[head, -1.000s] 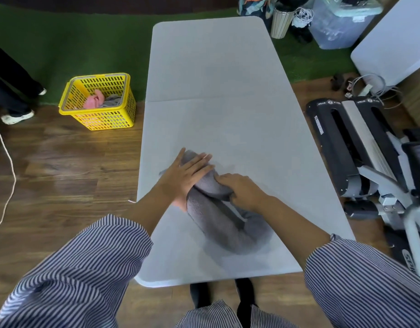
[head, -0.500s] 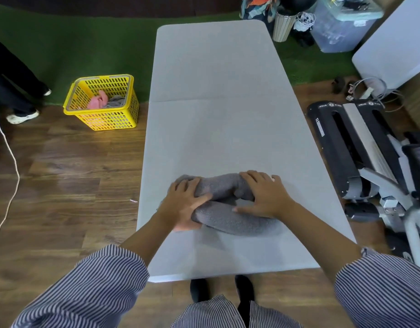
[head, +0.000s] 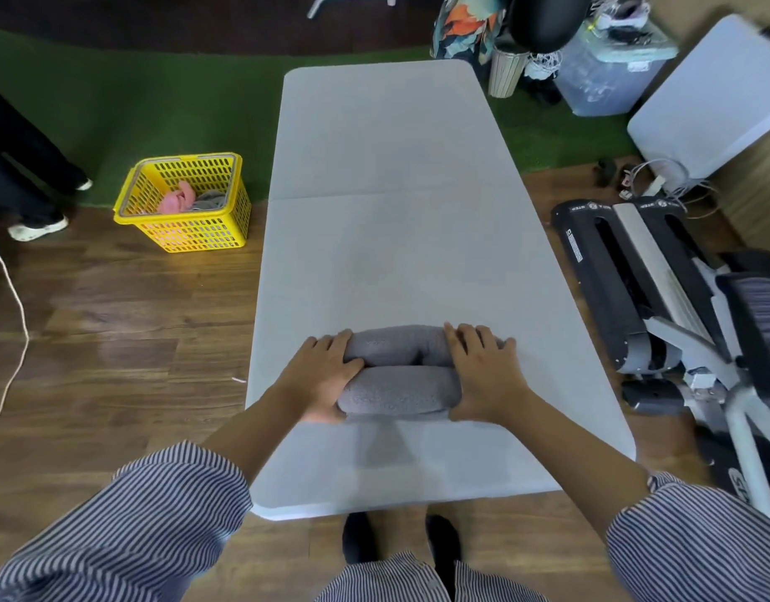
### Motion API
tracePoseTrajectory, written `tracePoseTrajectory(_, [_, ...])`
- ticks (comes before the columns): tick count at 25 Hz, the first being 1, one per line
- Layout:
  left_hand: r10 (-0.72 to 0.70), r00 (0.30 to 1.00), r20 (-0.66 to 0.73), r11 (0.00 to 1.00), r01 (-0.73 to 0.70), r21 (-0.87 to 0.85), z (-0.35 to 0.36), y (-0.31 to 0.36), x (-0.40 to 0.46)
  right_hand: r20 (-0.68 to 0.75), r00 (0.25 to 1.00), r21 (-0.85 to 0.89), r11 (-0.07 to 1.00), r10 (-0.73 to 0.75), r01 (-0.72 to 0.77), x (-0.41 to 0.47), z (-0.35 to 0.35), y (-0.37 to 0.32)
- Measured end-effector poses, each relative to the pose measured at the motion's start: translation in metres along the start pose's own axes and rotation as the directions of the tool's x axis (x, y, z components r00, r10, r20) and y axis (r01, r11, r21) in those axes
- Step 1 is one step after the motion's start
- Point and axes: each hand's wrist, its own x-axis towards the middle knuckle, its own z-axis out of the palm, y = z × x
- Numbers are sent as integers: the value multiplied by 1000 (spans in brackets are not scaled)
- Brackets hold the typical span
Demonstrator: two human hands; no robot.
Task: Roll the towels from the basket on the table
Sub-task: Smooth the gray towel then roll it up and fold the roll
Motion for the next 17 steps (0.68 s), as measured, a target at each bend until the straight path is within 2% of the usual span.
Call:
tracePoseTrajectory(7, [2, 999, 52, 962, 12, -273, 7, 4, -13, 138, 989, -65, 997, 50, -41, -3, 12, 2])
tracePoseTrajectory(14, [-50, 987, 150, 960, 89, -266, 11, -2, -8, -11, 999, 19, 999, 40, -40, -11, 27, 3])
tracePoseTrajectory(17, [-97, 984, 147, 975, 123, -183, 2, -6, -10, -80, 996, 31, 999, 37, -35, -13, 28, 5])
